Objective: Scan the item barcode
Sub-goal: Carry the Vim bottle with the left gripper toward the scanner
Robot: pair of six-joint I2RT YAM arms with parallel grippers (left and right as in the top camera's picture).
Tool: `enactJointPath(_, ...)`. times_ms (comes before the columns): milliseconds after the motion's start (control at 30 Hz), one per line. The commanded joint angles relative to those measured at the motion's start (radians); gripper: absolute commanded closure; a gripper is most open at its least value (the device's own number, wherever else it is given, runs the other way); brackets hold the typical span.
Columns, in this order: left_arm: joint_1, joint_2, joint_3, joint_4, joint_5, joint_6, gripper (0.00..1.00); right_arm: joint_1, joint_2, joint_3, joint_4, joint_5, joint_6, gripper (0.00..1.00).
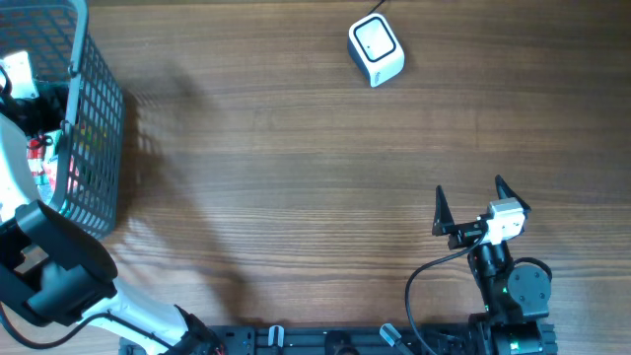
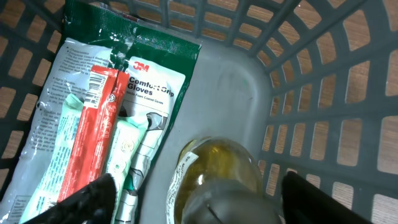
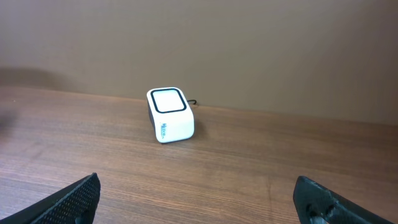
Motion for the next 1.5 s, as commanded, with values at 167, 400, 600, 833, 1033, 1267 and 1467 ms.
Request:
enactJointPath(167, -0.002, 0.06, 0.011, 0.008, 0.017, 0.008, 0.35, -0.001, -0.008, -0.001, 0.002, -0.002, -0.004, 0.0)
enactJointPath(400, -0.002, 0.053, 0.012, 0.05, 0.017, 0.008, 0.7, -0.001, -0.008, -0.001, 0.002, -0.002, -0.005, 0.0)
enactJointPath(600, -0.003, -0.102, 0.012, 0.158, 0.016, -0.004, 0.7, -0.001, -0.008, -0.001, 0.002, -0.002, -0.004, 0.0)
enactJointPath(833, -0.025, -0.425, 0.012, 0.364, 0.016, -0.166, 0.71, -0.001, -0.008, -0.001, 0.002, -0.002, -0.004, 0.0)
enactJointPath(1033, -0.178, -0.638, 0.012, 0.33, 0.016, -0.233, 0.73, -0.001, -0.008, -0.001, 0.002, -0.002, -0.004, 0.0)
enactJointPath(1267, -0.526, -0.687, 0.012, 0.014, 0.003, -0.351, 0.76, -0.001, -0.008, -0.001, 0.002, -0.002, -0.004, 0.01)
enactJointPath(1467, -0.875, -0.554, 0.012, -0.197, -0.113, -0.405, 0.78, -0.001, -0.008, -0.001, 0.002, -0.002, -0.004, 0.0)
